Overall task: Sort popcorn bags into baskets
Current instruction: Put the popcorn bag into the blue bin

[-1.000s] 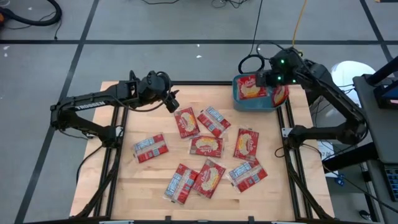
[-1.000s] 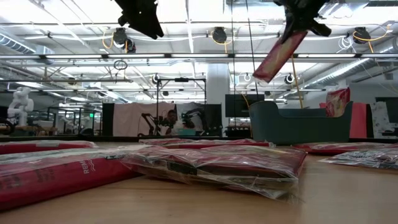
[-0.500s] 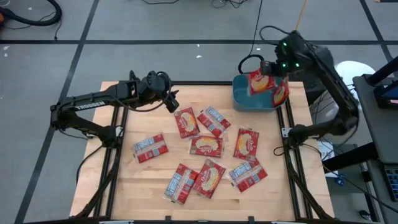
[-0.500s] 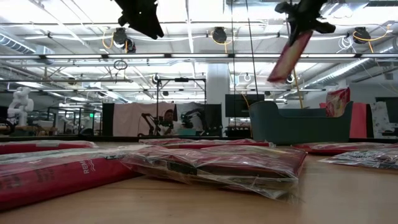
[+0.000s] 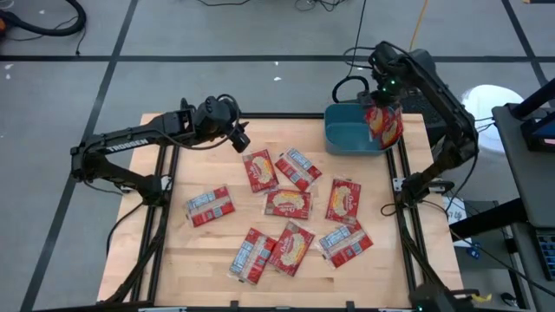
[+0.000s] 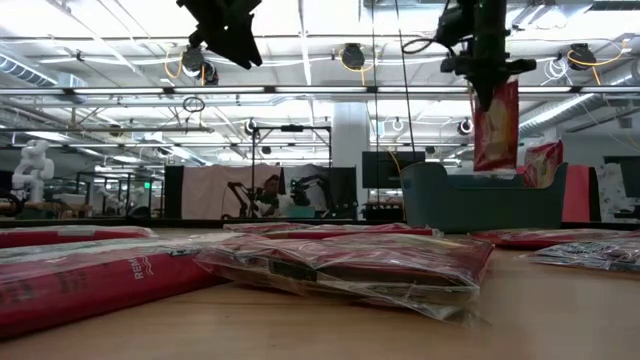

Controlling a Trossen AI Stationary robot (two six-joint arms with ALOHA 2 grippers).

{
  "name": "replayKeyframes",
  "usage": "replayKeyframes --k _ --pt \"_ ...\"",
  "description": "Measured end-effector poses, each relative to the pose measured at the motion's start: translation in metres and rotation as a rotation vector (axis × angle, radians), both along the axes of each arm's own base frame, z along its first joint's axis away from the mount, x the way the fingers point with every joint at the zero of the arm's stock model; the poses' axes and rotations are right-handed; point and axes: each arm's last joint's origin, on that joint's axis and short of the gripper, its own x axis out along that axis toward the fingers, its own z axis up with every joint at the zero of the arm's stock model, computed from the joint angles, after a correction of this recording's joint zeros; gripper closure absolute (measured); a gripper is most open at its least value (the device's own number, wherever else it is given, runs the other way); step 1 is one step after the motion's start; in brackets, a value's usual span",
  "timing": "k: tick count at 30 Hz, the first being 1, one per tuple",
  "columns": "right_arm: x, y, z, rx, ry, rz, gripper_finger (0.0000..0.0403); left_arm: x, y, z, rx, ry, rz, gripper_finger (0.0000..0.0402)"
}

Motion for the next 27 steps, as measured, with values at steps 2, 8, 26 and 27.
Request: replayKeyframes --k 2,8,26,27 --pt "-0.004 -0.003 -0.005 0.011 0.009 -0.019 0.0390 0.000 0.000 0.000 0.000 0.000 0.000 0.0222" --pt "-0.006 -0.007 -0.015 0.011 0.040 -0.041 0.0390 0.000 0.000 0.000 0.003 0.002 -0.003 0.0222" --pt "0.001 -0.006 -0.044 0.005 0.150 -0.069 0.0390 0.000 0.000 0.000 0.019 0.019 -0.020 0.0222" --pt "0.001 -0.006 -0.045 0.003 0.155 -0.068 0.0390 0.000 0.000 0.000 0.019 0.019 -0.021 0.0222"
